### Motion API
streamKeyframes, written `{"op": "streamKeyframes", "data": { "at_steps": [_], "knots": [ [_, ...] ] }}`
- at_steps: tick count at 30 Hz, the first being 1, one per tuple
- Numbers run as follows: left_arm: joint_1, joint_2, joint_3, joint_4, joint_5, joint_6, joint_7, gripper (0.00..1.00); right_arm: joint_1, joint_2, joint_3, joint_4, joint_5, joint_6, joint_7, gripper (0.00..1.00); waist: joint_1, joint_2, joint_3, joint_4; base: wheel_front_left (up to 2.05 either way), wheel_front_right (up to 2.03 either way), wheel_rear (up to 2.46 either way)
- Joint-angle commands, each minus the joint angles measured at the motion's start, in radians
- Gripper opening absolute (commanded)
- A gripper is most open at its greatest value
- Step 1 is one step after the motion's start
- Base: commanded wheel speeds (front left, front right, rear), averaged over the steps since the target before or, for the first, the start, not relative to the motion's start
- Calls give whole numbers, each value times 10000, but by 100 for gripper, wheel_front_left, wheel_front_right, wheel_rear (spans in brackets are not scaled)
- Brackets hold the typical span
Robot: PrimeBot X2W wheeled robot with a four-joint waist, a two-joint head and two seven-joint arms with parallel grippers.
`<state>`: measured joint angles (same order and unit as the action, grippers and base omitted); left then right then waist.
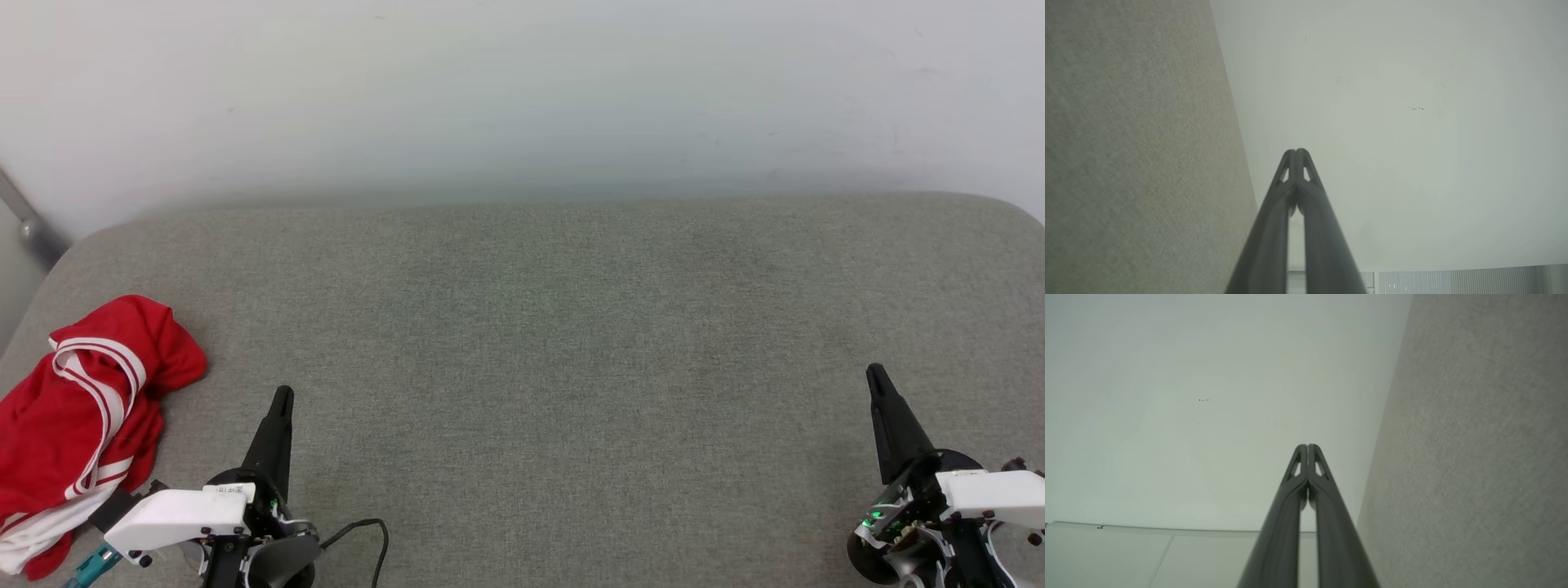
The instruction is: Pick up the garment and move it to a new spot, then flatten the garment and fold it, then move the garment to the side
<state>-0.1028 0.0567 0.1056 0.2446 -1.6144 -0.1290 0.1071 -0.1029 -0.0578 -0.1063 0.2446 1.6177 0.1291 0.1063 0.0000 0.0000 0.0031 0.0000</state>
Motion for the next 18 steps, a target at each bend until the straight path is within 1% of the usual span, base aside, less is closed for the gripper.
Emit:
{"op": "streamKeyframes", "data": {
  "at_steps": [1, 8, 9, 18],
  "knots": [
    [-90, -5, 29, 11, 20, -33, 25, 0, -93, 33, -20, 7, -80, 29, 39, 0, 0, 0, 0, 0, 0, 0, 0],
    [-91, -10, 37, 11, 31, -33, 35, 0, -94, 37, -28, 6, -89, 29, 41, 0, 0, 0, 0, 0, 0, 0, 0],
    [0, -6, 9, 0, 2, 0, 0, 100, 0, 6, -8, 1, -2, 0, 9, 100, 0, 0, 0, 0, 0, 0, 0],
    [-24, -25, -394, -59, 52, 1, -366, 100, 49, 15, 282, -120, -256, 0, -348, 100, 0, 0, 3, 11, 0, 0, 0]
  ]
}}
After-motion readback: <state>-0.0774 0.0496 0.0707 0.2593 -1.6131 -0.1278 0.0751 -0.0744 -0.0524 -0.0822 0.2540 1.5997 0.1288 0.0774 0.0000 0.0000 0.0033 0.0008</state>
